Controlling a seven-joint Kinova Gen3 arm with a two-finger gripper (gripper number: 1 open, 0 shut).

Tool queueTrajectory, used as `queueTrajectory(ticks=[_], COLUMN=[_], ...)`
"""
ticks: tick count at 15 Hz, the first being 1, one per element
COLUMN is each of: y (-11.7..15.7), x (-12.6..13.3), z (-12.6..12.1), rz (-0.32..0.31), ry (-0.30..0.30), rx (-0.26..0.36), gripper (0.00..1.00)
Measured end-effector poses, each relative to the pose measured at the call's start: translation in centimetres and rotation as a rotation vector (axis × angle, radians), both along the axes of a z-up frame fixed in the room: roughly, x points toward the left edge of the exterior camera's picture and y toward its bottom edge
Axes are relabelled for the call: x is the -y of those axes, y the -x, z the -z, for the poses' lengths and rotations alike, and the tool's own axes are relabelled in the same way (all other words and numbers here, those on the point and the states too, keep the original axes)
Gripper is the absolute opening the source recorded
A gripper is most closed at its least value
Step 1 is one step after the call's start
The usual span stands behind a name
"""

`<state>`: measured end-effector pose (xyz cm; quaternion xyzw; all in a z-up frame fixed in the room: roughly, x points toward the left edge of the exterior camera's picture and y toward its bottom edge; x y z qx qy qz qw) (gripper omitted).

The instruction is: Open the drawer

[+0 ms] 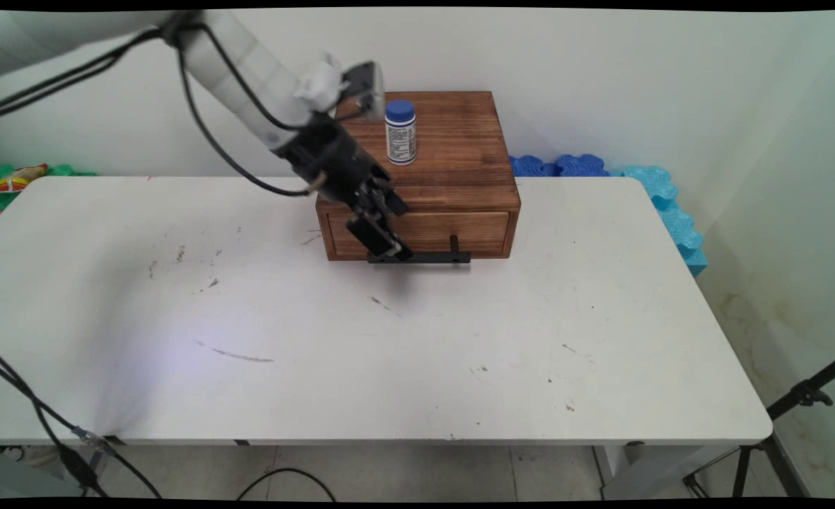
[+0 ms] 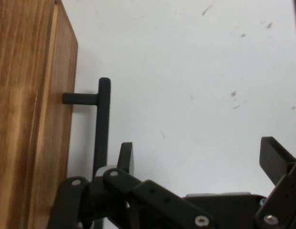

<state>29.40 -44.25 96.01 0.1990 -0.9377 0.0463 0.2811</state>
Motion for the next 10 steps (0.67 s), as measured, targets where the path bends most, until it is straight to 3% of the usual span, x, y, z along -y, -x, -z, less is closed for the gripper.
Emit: queueTrajectory(ticks=[5, 10], y=[3.1, 4.6], x=[2.2, 3.4], z=[3.4, 6.1], rz=[0.032, 0.042], ry=[0.026, 0.042], rx=[0.113, 0.185], gripper=[1.00, 1.00])
